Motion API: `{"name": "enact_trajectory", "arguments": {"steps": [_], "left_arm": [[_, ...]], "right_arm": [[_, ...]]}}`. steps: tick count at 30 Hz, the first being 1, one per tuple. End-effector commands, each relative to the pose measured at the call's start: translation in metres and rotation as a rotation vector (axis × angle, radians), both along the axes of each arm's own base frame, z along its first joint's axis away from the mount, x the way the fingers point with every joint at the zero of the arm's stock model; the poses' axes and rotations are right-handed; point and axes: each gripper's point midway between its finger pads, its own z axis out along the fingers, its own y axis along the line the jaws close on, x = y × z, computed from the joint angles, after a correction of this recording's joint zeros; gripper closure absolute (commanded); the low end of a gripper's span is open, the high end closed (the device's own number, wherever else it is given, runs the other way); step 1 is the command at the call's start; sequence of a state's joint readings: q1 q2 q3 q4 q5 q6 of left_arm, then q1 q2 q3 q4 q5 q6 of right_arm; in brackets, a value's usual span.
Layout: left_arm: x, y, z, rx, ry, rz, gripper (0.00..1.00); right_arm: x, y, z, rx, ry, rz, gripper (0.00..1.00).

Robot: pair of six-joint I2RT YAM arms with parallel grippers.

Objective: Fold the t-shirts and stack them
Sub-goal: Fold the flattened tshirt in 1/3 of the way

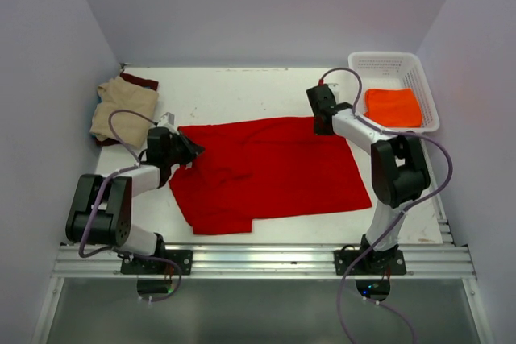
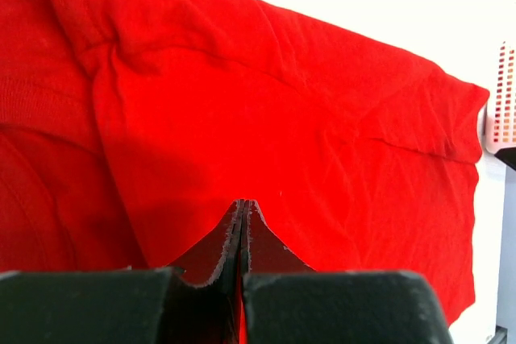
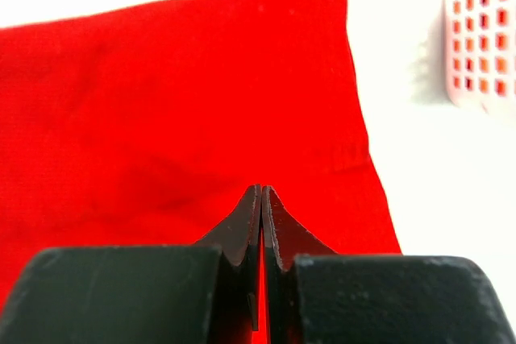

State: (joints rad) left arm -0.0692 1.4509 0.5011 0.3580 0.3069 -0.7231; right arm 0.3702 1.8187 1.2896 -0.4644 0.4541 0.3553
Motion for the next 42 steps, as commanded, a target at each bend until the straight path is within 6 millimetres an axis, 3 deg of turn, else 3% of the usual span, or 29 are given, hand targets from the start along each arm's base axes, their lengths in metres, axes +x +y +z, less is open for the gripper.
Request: {"name": "enact_trajectory", "arguments": {"steps": [1, 10, 18, 25, 31, 32, 34, 38, 42], "left_arm": [[0.036, 0.009, 0.024, 0.020, -0.116, 0.050, 1.00], [0.047, 0.018, -0.032, 0.069, 0.055, 0.097, 1.00], [0.079, 0.030, -0.042, 0.057, 0.111, 0.126, 1.00], [0.133, 0.032, -0.042, 0.036, 0.138, 0.114, 1.00], [0.185, 0.051, -0.050, 0.013, 0.135, 0.114, 1.00], [0.191, 0.052, -0.051, 0.012, 0.133, 0.105, 1.00], [0.205, 0.057, -0.057, 0.003, 0.139, 0.100, 1.00], [0.219, 0.057, -0.045, -0.034, 0.080, 0.079, 1.00], [0.220, 0.056, 0.006, -0.068, -0.076, 0.042, 1.00]], "right_arm": [[0.031, 0.002, 0.003, -0.004, -0.059, -0.021, 1.00], [0.047, -0.008, -0.039, -0.007, 0.020, -0.050, 1.00], [0.058, -0.007, -0.049, 0.028, 0.050, -0.048, 1.00], [0.077, -0.007, -0.062, 0.068, 0.104, -0.051, 1.00], [0.109, -0.013, -0.067, 0.099, 0.116, -0.072, 1.00], [0.122, -0.012, -0.060, 0.110, 0.093, -0.070, 1.00], [0.130, -0.013, -0.071, 0.111, 0.111, -0.071, 1.00], [0.144, -0.012, -0.065, 0.125, 0.085, -0.068, 1.00], [0.153, -0.003, -0.044, 0.184, 0.002, -0.041, 1.00]]}}
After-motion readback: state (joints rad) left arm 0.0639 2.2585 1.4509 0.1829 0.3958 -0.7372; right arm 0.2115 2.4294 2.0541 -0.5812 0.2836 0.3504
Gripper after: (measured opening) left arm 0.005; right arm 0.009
